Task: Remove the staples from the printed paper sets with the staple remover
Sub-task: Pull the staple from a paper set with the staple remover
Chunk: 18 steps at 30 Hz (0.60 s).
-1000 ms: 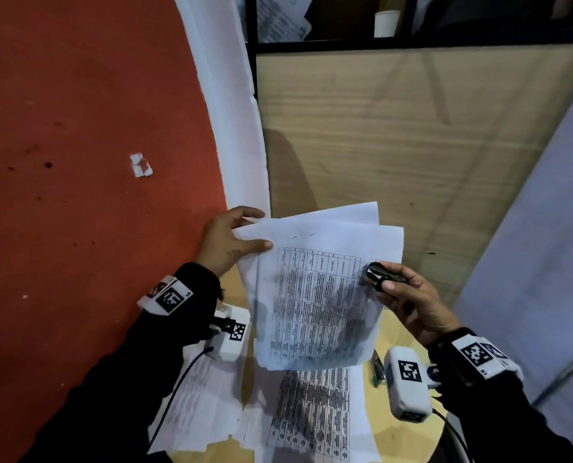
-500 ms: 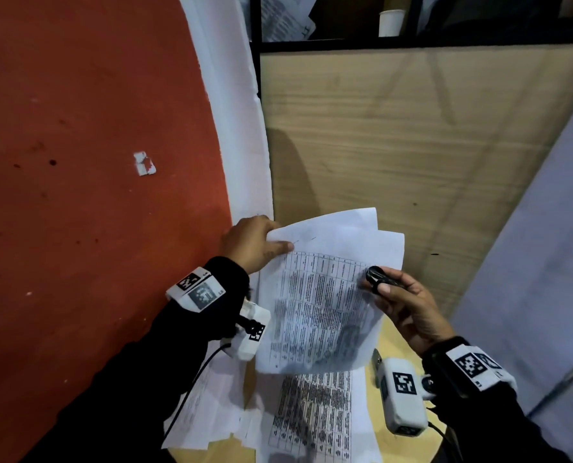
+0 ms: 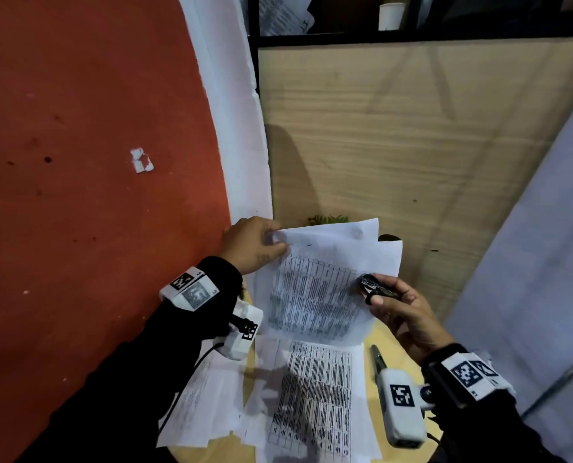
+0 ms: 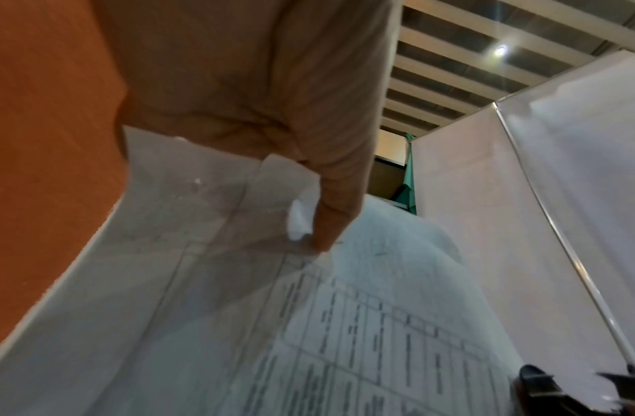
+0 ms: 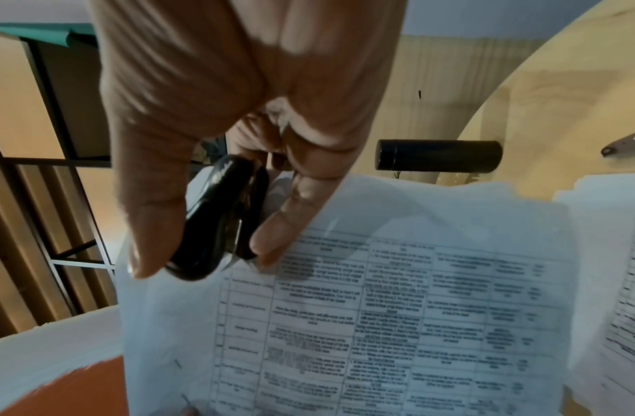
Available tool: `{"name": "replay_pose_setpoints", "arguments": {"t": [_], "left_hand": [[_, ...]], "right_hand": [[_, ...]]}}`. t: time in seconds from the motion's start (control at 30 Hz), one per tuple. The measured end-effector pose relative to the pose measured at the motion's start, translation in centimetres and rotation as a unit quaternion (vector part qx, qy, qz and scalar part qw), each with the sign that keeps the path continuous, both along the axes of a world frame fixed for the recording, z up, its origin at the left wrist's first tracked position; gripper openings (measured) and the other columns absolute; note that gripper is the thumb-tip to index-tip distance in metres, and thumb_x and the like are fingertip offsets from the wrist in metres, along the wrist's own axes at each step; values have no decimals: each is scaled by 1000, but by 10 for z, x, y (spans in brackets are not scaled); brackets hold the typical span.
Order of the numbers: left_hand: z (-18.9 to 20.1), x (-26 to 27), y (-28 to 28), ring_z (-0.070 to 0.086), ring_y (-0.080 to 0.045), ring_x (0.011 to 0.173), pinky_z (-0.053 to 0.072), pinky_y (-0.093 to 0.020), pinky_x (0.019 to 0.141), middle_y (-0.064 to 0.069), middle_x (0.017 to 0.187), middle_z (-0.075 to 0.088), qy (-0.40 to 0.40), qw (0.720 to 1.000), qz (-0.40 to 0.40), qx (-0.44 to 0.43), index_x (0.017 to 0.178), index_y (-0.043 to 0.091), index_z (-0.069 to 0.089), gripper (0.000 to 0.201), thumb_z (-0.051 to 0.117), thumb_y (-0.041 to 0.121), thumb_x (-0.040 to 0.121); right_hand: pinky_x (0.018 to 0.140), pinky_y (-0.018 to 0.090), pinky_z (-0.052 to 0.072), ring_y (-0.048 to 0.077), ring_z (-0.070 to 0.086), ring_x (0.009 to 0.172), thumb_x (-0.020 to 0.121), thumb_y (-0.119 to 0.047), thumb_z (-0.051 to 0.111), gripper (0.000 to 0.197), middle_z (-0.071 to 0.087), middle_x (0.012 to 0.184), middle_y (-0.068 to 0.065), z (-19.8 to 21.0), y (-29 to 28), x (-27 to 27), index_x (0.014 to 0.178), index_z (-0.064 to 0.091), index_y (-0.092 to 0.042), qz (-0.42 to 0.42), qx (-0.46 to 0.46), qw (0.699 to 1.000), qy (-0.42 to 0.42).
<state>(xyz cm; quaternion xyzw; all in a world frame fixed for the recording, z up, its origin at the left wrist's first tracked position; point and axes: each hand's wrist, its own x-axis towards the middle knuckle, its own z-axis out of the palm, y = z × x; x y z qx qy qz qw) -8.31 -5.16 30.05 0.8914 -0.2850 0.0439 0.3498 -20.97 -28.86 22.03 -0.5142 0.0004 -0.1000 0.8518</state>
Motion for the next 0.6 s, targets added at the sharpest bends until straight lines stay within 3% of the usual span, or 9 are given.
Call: {"name": "replay_pose_setpoints", "arguments": {"t": [0.07,0.17,0.2,0.27,0.33,0.37,0.43,0.53,0.6], "left_hand": [[1,-1,1,65,-32,79,53,-50,72,-11,72,67,-4,1000,-7,-9,74,14,63,40,51,50,61],[4,-1,6,63,-25,73,53,-52,73,-11,76,69,16,999,-31,-25,77,20,65,37,59,54,64],[5,-2,8,64,-23,74,53,-51,74,-10,77,70,24,999,-39,-27,79,23,67,37,62,57,64],[9,-3,10,66,-26,73,53,-49,74,-11,76,71,33,998,-45,-28,77,21,69,43,66,61,63],[14,-6,10,63,-26,65,52,-46,71,-9,70,68,31,998,-41,-24,70,19,69,43,66,61,59],[17,-7,9,62,-24,64,53,-45,70,-10,69,68,29,999,-41,-21,69,18,69,43,65,60,56],[23,-10,6,61,-20,63,53,-43,70,-13,71,69,36,998,-47,-15,67,19,70,41,64,57,52],[34,-18,3,53,-11,56,45,-32,60,-4,62,65,43,997,-58,-8,58,27,68,31,63,54,45],[39,-22,3,47,-9,52,37,-27,57,2,55,55,53,996,-73,-8,59,20,69,35,64,52,45]], "right_hand": [[59,18,54,13,70,75,11,-31,96,85,74,83,5,2,2,0,89,69,-10,-5,-1,1000,-4],[57,16,52,10,70,72,9,-37,95,95,74,81,1,4,5,5,93,62,-9,-47,-14,999,-4],[59,16,52,9,69,73,9,-40,94,94,73,85,2,3,6,6,92,63,-11,-80,-25,996,-12],[73,20,54,9,67,85,20,-45,94,80,64,109,13,0,5,9,90,63,-19,-190,-110,975,-35],[90,29,51,5,60,99,43,-29,93,57,47,126,16,3,6,7,90,62,-26,-309,-268,909,-82],[92,33,50,5,58,102,51,-18,91,52,46,124,13,7,10,6,93,60,-26,-339,-334,871,-125],[90,38,50,15,58,102,60,-11,82,46,54,111,4,23,28,3,101,62,-19,-317,-435,813,-223],[88,24,45,20,57,97,64,-7,76,39,60,102,6,50,60,3,102,67,-5,-249,-541,743,-305],[88,14,36,27,59,92,65,-5,74,37,63,102,12,60,71,10,101,68,-2,-245,-587,701,-323]]}}
